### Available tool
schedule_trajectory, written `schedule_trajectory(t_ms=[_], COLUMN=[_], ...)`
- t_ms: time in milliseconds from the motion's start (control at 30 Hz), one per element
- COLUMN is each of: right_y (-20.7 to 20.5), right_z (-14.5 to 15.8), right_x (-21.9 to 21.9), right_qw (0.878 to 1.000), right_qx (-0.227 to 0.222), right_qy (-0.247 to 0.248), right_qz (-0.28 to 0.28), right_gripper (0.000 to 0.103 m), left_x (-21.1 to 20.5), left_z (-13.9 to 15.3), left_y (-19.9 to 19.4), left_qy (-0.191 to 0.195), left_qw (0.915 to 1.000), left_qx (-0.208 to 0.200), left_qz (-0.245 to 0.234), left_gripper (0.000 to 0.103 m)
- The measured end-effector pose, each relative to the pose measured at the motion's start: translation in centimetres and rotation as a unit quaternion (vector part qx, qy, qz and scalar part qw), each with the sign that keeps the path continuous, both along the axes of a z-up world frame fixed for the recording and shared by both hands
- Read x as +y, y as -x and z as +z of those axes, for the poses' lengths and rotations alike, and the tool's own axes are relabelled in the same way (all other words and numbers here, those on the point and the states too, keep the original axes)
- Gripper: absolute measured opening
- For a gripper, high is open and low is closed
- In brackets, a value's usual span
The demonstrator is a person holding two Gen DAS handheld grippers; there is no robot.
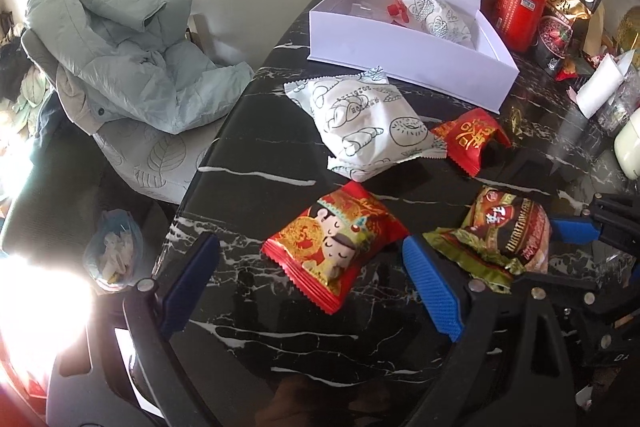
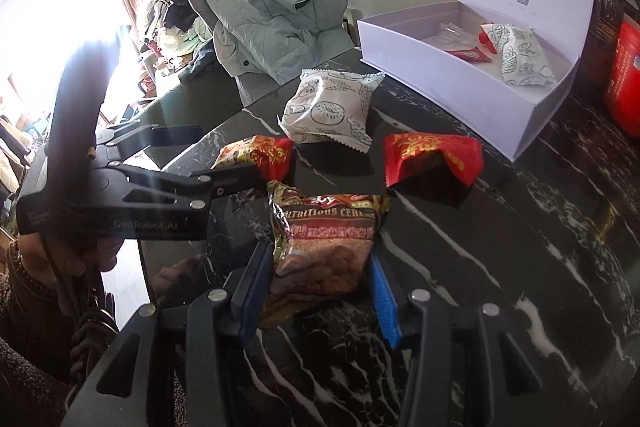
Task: Organize objects
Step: 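Grasp the red cartoon snack bag with the left gripper while the right grasps the cereal bag, then lift the cartoon snack bag with the left gripper while the right lifts the cereal bag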
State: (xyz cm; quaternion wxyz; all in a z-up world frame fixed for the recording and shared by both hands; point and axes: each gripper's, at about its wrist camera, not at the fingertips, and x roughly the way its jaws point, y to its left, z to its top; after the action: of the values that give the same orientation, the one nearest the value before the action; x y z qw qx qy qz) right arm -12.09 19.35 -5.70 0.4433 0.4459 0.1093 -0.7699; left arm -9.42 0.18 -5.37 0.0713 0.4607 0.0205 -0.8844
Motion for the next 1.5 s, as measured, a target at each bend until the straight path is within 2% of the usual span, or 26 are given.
schedule_trajectory(t_ms=[167,267,400,533,700,767,967,1167,1500], right_y=[-0.1,-0.1,0.2,0.5,0.7,0.7,0.5,0.1,-0.8], right_z=[-0.2,-0.3,-0.6,-1.0,-1.7,-1.8,-1.8,-1.8,-1.9], right_x=[0.5,0.3,0.2,0.0,-0.4,-0.4,-0.5,-0.5,-0.3], right_qw=[1.000,1.000,1.000,1.000,1.000,1.000,1.000,1.000,1.000], right_qx=[-0.006,-0.004,-0.009,-0.016,-0.025,-0.023,-0.019,-0.007,0.003], right_qy=[0.005,0.004,0.002,0.001,-0.007,-0.006,-0.011,-0.017,-0.018], right_qz=[0.001,0.004,0.006,0.007,0.008,0.009,0.009,0.007,0.008], right_gripper=[0.051,0.051,0.053,0.055,0.057,0.057,0.057,0.058,0.062], left_x=[0.8,1.0,1.1,0.8,0.4,0.2,0.7,1.1,1.6], left_z=[0.1,-0.3,-1.2,-1.9,-2.0,-2.0,-1.7,-1.6,-1.6], left_y=[1.0,1.6,2.0,2.0,2.1,2.0,1.4,0.5,-1.3], left_qy=[0.040,0.038,0.038,0.021,-0.009,-0.023,-0.020,-0.022,-0.023], left_qw=[0.9980,0.9965,0.9958,0.9961,0.9966,0.9965,0.9967,0.9973,0.9979], left_qx=[-0.004,-0.016,-0.032,-0.034,-0.024,-0.019,-0.012,-0.013,-0.015], left_qz=[-0.048,-0.073,-0.076,-0.078,-0.078,-0.078,-0.078,-0.069,-0.059], left_gripper=[0.093,0.093,0.093,0.092,0.081,0.073,0.046,0.042,0.040])
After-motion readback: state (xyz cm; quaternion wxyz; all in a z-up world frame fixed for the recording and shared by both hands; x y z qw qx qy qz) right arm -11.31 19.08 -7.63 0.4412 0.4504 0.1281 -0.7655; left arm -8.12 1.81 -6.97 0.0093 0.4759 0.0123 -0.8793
